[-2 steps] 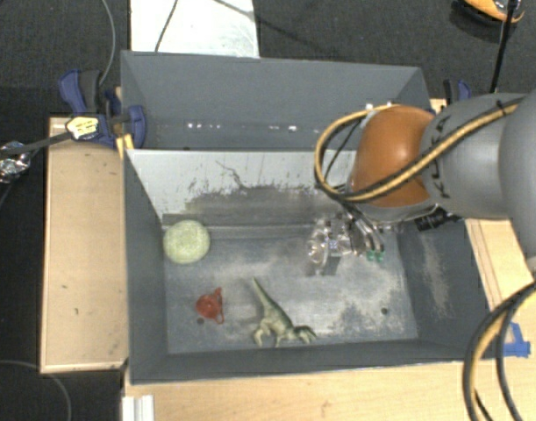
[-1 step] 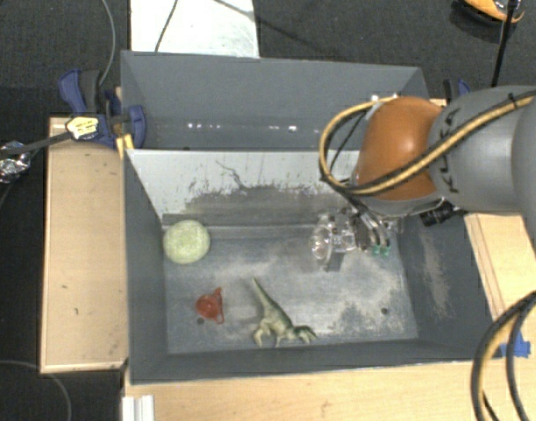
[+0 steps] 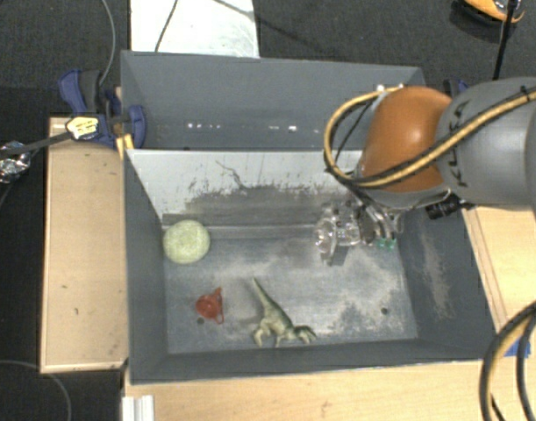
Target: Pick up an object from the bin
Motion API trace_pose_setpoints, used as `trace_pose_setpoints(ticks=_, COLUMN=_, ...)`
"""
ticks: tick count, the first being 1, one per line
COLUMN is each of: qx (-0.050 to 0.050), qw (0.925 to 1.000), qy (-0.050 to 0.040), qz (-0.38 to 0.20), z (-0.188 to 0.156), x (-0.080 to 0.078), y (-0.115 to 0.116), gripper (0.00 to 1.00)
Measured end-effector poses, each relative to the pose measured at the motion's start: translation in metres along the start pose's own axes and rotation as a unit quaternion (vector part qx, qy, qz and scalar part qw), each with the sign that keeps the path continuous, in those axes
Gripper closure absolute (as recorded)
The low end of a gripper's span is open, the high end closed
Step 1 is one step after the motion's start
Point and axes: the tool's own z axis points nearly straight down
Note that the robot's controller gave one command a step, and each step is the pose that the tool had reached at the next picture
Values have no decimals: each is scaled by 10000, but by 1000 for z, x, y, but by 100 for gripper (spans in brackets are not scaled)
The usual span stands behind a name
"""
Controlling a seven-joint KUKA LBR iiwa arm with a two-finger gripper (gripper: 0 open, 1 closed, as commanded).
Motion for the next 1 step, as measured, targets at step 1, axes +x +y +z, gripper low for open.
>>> trace_pose_setpoints(ticks=1, qx=0, qw=10000, qy=0, qz=0, z=-30, x=0, y=0, gripper=100)
